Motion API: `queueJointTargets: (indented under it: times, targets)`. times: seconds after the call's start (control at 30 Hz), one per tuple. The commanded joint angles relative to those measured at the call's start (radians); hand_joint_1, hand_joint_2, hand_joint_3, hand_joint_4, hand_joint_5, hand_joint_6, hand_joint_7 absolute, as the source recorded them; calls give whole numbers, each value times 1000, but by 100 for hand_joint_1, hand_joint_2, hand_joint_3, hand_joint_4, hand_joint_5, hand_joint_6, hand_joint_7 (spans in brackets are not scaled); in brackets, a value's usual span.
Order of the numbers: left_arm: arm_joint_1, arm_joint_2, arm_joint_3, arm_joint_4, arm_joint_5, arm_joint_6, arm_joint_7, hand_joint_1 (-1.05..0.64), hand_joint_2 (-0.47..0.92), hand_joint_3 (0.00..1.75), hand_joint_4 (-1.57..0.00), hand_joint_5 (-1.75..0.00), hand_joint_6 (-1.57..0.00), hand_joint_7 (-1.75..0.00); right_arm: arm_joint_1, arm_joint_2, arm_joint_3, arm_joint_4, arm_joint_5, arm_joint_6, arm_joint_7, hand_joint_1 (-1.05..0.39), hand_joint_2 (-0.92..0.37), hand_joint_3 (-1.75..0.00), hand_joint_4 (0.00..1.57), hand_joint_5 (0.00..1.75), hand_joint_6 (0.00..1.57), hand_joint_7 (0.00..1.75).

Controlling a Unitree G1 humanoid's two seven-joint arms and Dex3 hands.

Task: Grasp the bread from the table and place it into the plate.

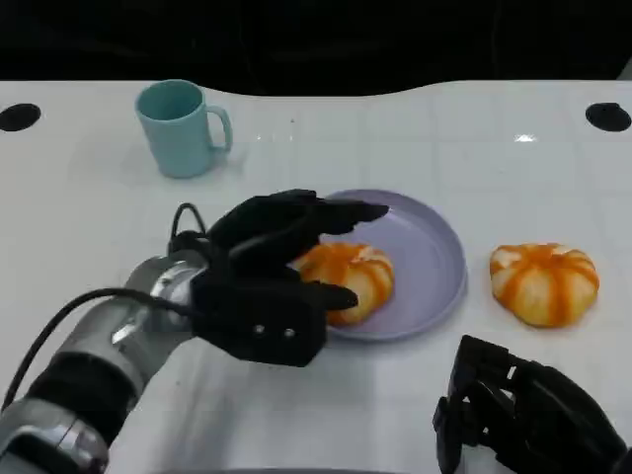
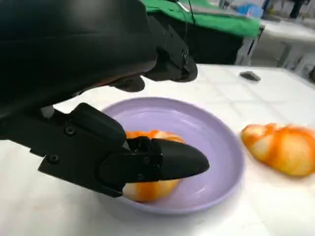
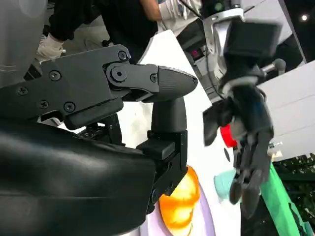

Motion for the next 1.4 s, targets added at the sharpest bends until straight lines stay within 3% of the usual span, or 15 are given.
queueJointTargets:
  times: [0.03,0.07,0.1,0.2,0.3,0.47,0.63,0.87,1.13,1.4]
  targets:
    - [101,-33,111,12,-224,-91,-106,-66,92,36,-45,-86,-65,-15,9,-8,-6,-22,18,19,-1,-53,-92,-41,58,175,43,161]
    - [120,-46,132,10,-277,-100,-140,-63,92,34,-45,-102,-71,-20,10,-8,-6,-25,18,20,-1,-53,-92,-42,58,175,42,161]
    - [139,-60,152,9,-326,-112,-173,-60,92,33,-44,-121,-71,-37,10,-8,-7,-24,19,19,1,-53,-92,-43,57,175,42,161]
    - [193,-90,194,-21,-418,-128,-237,-59,92,34,-47,-156,-50,-114,9,-10,-6,-19,14,8,6,-52,-92,-45,58,175,41,163]
    - [246,-108,221,-70,-468,-132,-272,-61,92,36,-49,-171,-44,-146,12,-13,-6,-28,14,21,-2,-53,-92,-44,58,175,41,164]
    - [367,-107,247,-236,-560,-14,-350,-62,92,37,-52,-175,-42,-160,22,-12,-6,-43,21,31,-3,-53,-92,-44,58,175,41,165]
    - [519,-106,264,-449,-690,200,-416,-65,92,37,-68,-175,-49,-173,32,-12,-6,-61,24,45,-3,-54,-92,-43,59,175,42,165]
    - [667,-109,279,-628,-818,421,-483,-62,92,36,-80,-175,-58,-175,39,-15,-4,-70,20,55,-7,-54,-92,-40,60,175,43,163]
    - [743,-126,286,-677,-886,558,-525,-64,92,32,-84,-175,-63,-175,44,-20,-9,-77,20,56,-8,-53,-92,-41,61,175,43,163]
    - [755,-145,300,-646,-888,582,-551,-67,92,30,-85,-175,-65,-175,43,-25,-20,-67,27,50,1,-54,-92,-41,61,175,44,162]
